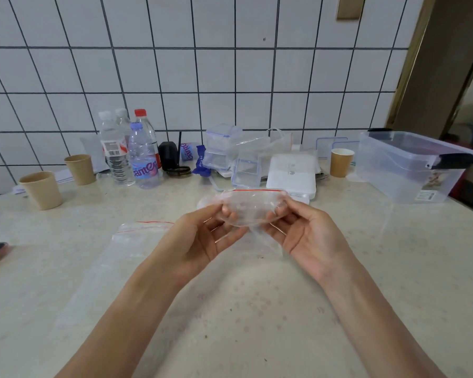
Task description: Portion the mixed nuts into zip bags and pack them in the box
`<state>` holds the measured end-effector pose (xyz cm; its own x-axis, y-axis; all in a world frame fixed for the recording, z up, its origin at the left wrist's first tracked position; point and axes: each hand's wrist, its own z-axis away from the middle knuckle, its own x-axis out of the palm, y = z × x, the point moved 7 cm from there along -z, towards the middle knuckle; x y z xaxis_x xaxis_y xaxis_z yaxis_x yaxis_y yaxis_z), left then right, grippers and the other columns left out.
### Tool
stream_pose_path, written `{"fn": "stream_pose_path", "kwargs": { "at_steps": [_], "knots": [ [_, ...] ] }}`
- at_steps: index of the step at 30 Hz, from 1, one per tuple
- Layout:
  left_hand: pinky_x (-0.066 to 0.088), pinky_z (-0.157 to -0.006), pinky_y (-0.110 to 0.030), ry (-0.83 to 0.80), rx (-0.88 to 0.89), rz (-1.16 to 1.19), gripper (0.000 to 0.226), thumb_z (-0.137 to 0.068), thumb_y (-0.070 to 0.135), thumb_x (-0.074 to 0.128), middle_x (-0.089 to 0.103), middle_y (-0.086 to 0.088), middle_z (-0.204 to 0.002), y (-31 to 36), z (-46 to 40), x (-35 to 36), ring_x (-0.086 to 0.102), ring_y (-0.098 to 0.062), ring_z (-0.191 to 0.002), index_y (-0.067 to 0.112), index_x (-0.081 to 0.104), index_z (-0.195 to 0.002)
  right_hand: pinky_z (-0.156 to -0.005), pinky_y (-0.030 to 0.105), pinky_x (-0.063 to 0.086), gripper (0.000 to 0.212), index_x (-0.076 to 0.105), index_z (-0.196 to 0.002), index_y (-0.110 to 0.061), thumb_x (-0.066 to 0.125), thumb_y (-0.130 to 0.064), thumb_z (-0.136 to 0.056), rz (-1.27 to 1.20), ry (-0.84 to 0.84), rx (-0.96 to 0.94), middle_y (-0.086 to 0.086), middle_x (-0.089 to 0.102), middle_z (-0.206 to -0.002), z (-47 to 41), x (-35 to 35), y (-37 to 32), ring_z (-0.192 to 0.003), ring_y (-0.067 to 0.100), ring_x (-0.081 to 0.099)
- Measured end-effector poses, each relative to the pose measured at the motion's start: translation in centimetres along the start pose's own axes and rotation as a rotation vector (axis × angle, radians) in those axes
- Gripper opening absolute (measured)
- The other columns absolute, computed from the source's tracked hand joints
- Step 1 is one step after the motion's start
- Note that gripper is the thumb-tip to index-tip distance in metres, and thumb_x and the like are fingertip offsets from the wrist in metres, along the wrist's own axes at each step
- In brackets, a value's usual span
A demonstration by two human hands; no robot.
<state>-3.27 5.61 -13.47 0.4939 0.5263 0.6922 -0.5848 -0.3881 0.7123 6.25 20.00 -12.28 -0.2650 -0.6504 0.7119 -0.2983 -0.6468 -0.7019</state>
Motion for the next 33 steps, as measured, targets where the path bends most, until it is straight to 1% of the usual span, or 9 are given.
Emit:
{"fn": "stream_pose_path", "kwargs": {
  "at_steps": [4, 8, 10, 13, 15, 17, 23, 27, 33],
  "knots": [
    [0.063, -0.081, -0.04, 0.002, 0.023, -0.096, 0.009, -0.078, 0.01, 0.064, 0.058, -0.008, -0.082, 0.0, 0.1, 0.6, 0.061, -0.02, -0.072, 0.006, 0.064, -0.085, -0.076, 0.04, 0.061, 0.009, 0.055, -0.078, -0.009, 0.055, -0.012, -0.087, 0.018, -0.008, 0.034, 0.007, 0.055, -0.068, 0.1, 0.3, 0.3, -0.063, 0.021, 0.063],
    [0.059, -0.078, -0.036, -0.017, 0.001, -0.031, 0.021, -0.074, 0.012, 0.057, 0.061, -0.014, -0.099, -0.3, 0.0, 0.6, 0.058, -0.024, -0.084, 0.0, 0.07, -0.086, -0.074, 0.04, 0.06, 0.021, 0.058, -0.073, -0.007, 0.047, -0.01, -0.09, 0.03, -0.036, 0.012, 0.012, 0.067, -0.077, 0.2, 0.2, 0.1, -0.072, 0.024, 0.07],
    [0.061, -0.085, -0.04, -0.039, 0.001, -0.027, 0.03, -0.073, 0.013, 0.06, 0.068, -0.018, -0.106, -0.4, 0.2, 0.6, 0.065, -0.028, -0.093, -0.002, 0.073, -0.095, -0.077, 0.041, 0.06, 0.013, 0.065, -0.078, -0.007, 0.054, -0.011, -0.085, 0.06, -0.053, -0.016, 0.016, 0.071, -0.091, 0.3, 0.2, -0.2, -0.086, 0.028, 0.069],
    [0.059, -0.097, -0.047, -0.041, 0.13, -0.233, 0.014, -0.072, 0.009, 0.07, 0.071, -0.017, -0.103, 0.2, 0.4, 0.6, 0.069, -0.027, -0.098, 0.004, 0.071, -0.086, -0.085, 0.039, 0.058, 0.008, 0.067, -0.08, -0.006, 0.074, -0.01, -0.077, 0.247, -0.055, -0.076, 0.012, 0.071, -0.092, 0.4, 0.0, -0.7, -0.089, 0.024, 0.069],
    [0.061, -0.092, -0.043, 0.053, 0.279, -0.481, 0.014, -0.074, 0.01, 0.077, 0.072, -0.014, -0.094, 1.0, 0.6, 0.3, 0.071, -0.023, -0.092, 0.013, 0.063, -0.073, -0.085, 0.037, 0.058, 0.026, 0.061, -0.088, -0.004, 0.082, -0.002, -0.073, 0.424, 0.007, -0.127, 0.013, 0.068, -0.088, 0.2, -0.6, -0.7, -0.088, 0.023, 0.069],
    [0.063, -0.083, -0.036, 0.214, 0.396, -0.633, 0.032, -0.08, 0.01, 0.082, 0.073, -0.009, -0.083, 1.4, 0.7, -0.4, 0.071, -0.02, -0.084, 0.019, 0.056, -0.062, -0.082, 0.036, 0.06, 0.023, 0.06, -0.087, -0.001, 0.081, 0.001, -0.077, 0.512, 0.131, -0.172, 0.019, 0.064, -0.091, 0.2, -1.0, -0.3, -0.085, 0.024, 0.069],
    [0.063, -0.063, -0.031, 0.475, 0.586, -0.683, 0.018, -0.09, 0.006, 0.076, 0.059, -0.005, -0.086, 2.6, 1.7, -1.5, 0.072, -0.018, -0.068, 0.01, 0.058, -0.086, -0.065, 0.042, 0.064, 0.012, 0.061, -0.092, -0.004, 0.071, 0.003, -0.088, 0.488, 0.36, -0.217, 0.017, 0.064, -0.079, 0.3, -2.0, 0.2, -0.058, 0.024, 0.066],
    [0.064, -0.066, -0.033, 0.479, 0.511, -0.681, 0.013, -0.092, 0.005, 0.075, 0.066, -0.013, -0.099, 2.4, 1.5, -1.8, 0.078, -0.026, -0.078, 0.008, 0.062, -0.092, -0.06, 0.039, 0.063, 0.019, 0.056, -0.1, -0.006, 0.067, 0.007, -0.091, 0.339, 0.384, -0.157, 0.02, 0.07, -0.089, 0.4, -3.0, 0.1, -0.068, 0.035, 0.074],
    [0.062, -0.073, -0.024, 0.279, 0.253, -0.273, 0.023, -0.082, 0.005, 0.081, 0.079, -0.017, -0.103, 0.7, 0.7, -1.7, 0.077, -0.026, -0.094, 0.0, 0.073, -0.103, -0.067, 0.033, 0.065, 0.008, 0.073, -0.097, 0.005, 0.067, 0.005, -0.092, 0.138, 0.275, -0.073, 0.018, 0.077, -0.087, 0.1, -2.9, 0.0, -0.076, 0.028, 0.078]
  ]
}}
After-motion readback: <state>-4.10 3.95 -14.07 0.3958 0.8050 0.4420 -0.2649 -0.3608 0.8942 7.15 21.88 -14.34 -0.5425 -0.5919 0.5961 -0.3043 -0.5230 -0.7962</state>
